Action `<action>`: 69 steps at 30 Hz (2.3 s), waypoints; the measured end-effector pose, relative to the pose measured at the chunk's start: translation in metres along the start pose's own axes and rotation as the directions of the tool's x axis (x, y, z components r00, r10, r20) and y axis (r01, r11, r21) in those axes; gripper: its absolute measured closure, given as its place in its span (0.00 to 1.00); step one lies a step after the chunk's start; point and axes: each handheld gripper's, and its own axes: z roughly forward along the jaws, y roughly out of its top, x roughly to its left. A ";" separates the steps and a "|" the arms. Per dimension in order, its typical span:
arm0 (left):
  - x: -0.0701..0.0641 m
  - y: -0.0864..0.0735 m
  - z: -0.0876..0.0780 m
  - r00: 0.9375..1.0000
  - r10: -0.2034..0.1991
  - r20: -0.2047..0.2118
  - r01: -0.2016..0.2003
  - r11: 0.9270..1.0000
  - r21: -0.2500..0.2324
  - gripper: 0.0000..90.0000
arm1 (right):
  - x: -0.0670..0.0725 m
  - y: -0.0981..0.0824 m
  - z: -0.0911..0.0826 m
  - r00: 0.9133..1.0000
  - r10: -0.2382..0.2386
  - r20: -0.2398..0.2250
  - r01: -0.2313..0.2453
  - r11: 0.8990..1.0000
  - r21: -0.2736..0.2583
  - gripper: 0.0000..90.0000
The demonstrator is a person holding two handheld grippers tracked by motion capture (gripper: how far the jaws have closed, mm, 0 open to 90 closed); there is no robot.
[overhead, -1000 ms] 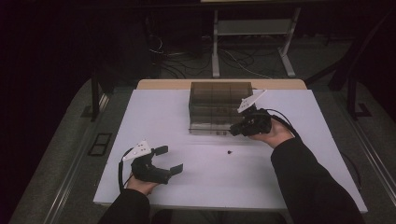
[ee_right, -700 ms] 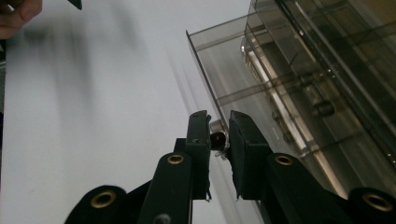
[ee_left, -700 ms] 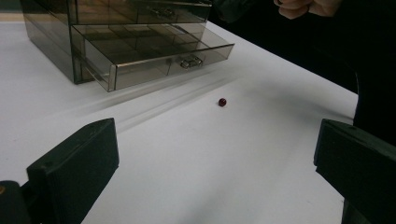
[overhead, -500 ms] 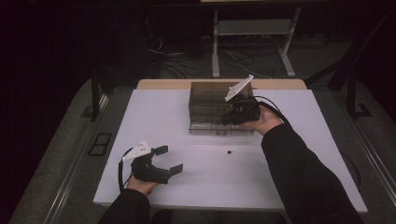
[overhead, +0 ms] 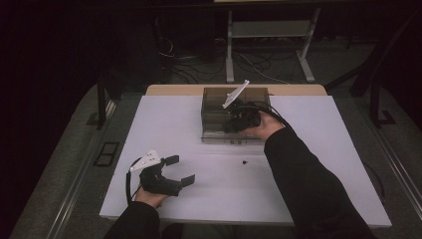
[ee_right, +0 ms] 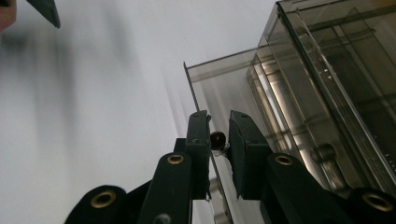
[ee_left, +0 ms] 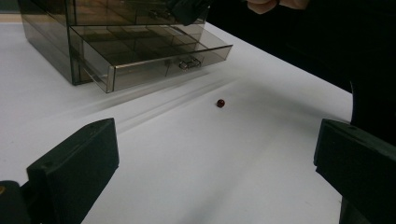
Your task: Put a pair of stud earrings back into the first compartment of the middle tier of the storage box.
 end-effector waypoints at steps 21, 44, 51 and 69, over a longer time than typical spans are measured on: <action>0.003 0.001 -0.003 1.000 -0.003 0.007 0.003 1.000 -0.001 0.00 | -0.015 0.017 0.044 1.000 0.026 -0.017 -0.026 1.000 -0.001 0.86; 0.003 0.000 -0.003 1.000 -0.012 -0.001 0.012 1.000 -0.010 0.00 | -0.009 0.007 0.014 0.997 0.076 0.014 -0.076 0.997 -0.035 0.40; 0.003 0.000 -0.002 1.000 -0.008 0.000 0.008 1.000 -0.004 0.00 | 0.000 -0.001 -0.001 0.995 0.101 0.005 -0.100 0.993 -0.065 0.13; 0.003 0.000 -0.001 1.000 -0.009 -0.003 0.009 1.000 -0.004 0.00 | 0.041 -0.034 -0.022 0.997 0.080 -0.014 -0.081 0.995 -0.063 0.00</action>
